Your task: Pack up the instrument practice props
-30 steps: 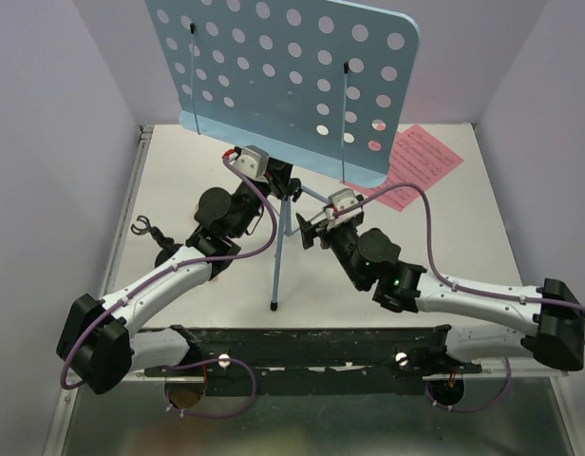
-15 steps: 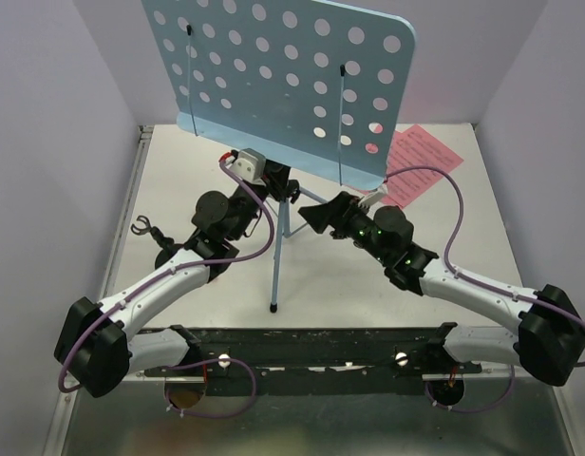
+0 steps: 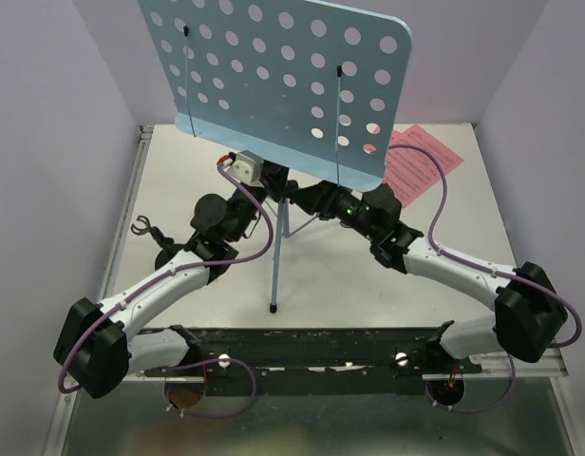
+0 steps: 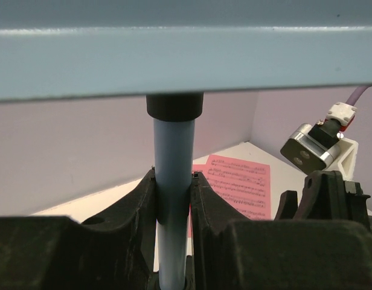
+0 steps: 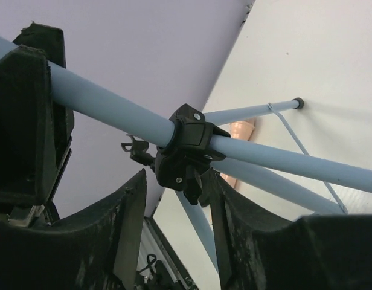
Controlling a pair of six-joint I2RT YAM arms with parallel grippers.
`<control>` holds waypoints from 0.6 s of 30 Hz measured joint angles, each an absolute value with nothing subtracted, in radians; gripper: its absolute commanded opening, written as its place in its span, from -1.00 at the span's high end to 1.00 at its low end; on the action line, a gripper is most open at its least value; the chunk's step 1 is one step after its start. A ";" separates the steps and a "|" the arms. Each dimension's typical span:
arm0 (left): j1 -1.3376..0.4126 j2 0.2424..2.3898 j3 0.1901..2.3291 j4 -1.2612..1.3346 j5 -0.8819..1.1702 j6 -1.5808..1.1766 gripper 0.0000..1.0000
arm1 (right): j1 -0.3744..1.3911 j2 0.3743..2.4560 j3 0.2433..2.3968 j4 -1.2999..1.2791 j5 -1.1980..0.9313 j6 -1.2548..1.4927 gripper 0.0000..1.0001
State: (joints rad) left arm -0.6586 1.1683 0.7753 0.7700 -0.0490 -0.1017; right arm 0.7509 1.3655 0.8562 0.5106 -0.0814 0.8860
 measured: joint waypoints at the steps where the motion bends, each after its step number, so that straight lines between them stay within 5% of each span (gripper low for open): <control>1: -0.658 1.168 0.775 0.770 -0.049 -0.101 1.00 | 0.750 1.372 0.862 0.508 -0.084 0.883 0.03; 11: -0.659 1.169 0.778 0.766 -0.048 -0.101 1.00 | 0.725 1.395 0.898 0.469 -0.100 0.804 0.50; 14: -0.659 1.169 0.780 0.761 -0.048 -0.101 1.00 | 0.718 1.402 0.903 0.470 -0.116 0.784 0.96; 18: -0.658 1.170 0.786 0.751 -0.048 -0.099 1.00 | 0.716 1.408 0.914 0.464 -0.134 0.741 0.99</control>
State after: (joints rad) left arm -0.6582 1.1698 0.7856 0.7509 -0.0479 -0.0994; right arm 0.7158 1.4082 0.9142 0.4641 -0.1337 0.7410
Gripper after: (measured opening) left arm 0.313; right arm 0.033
